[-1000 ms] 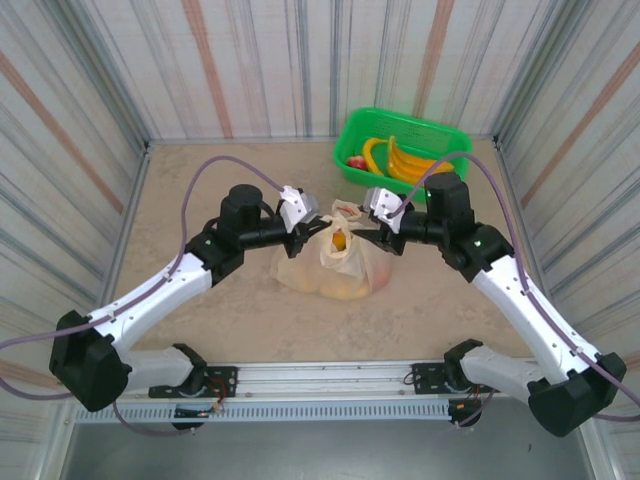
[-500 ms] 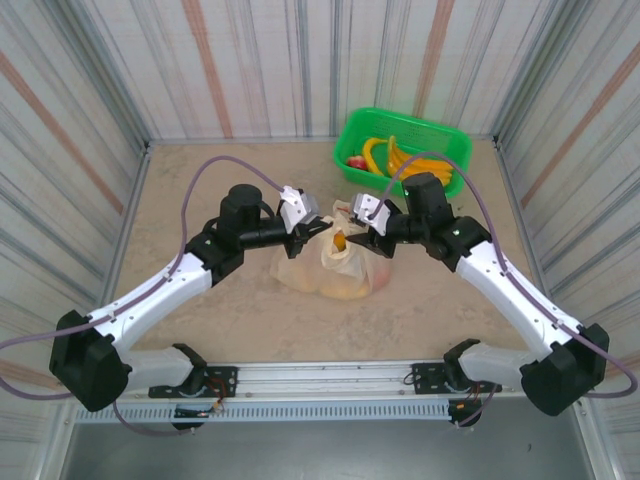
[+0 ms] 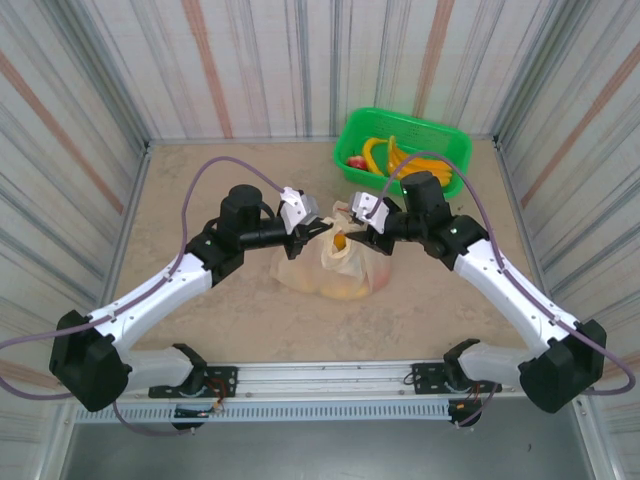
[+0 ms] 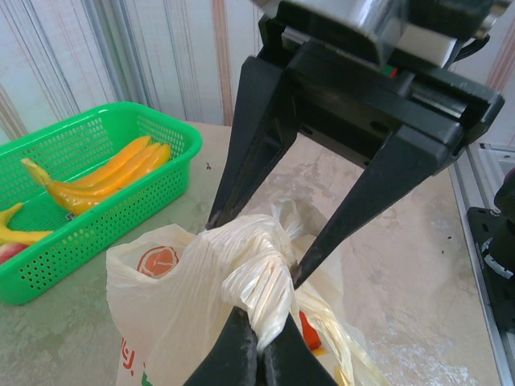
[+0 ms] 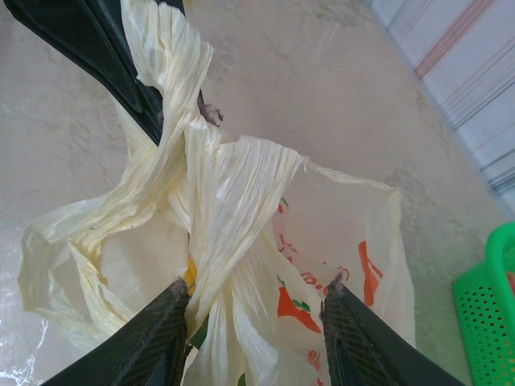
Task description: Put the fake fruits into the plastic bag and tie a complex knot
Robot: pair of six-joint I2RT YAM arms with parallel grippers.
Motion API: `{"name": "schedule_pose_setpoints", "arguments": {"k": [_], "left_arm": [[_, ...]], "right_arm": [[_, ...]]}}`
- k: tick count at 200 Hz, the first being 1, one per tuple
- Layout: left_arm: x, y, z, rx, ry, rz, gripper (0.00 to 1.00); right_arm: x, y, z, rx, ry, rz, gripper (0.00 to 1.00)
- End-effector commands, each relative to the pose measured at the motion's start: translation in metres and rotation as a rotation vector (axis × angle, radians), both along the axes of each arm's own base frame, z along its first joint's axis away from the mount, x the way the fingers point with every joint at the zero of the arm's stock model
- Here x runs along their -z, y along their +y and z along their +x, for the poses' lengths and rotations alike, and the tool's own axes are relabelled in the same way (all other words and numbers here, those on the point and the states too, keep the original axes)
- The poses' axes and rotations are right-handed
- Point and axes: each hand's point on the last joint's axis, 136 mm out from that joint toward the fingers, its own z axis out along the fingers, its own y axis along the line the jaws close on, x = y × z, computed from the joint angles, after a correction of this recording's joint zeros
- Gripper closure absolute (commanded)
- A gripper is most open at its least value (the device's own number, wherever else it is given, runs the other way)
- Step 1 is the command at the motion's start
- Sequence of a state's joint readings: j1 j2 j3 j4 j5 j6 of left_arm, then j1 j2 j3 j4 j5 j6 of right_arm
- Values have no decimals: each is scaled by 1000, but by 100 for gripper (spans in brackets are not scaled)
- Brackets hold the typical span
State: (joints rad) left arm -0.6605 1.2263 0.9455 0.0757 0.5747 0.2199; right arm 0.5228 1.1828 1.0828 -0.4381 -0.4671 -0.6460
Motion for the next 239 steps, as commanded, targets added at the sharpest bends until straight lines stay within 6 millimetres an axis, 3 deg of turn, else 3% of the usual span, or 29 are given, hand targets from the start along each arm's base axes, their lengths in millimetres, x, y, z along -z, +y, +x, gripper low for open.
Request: {"name": "schedule_pose_setpoints", "arguments": {"k": [1, 72, 166, 214, 239], "left_arm": [[-6, 4, -3, -1, -18, -14, 100], [-9, 2, -9, 30, -15, -26, 100], [-9, -1, -15, 59, -15, -30, 100], [-4, 2, -3, -2, -14, -7, 100], [-2, 5, 4, -43, -16, 1, 100]], "right_arm": [[-8, -7, -2, 3, -48, -5, 53], [16, 0, 13, 4, -49, -68, 51], [24, 43, 31, -69, -35, -48, 56], [15, 43, 24, -62, -30, -15, 75], [18, 26, 20, -27, -38, -18, 96]]}}
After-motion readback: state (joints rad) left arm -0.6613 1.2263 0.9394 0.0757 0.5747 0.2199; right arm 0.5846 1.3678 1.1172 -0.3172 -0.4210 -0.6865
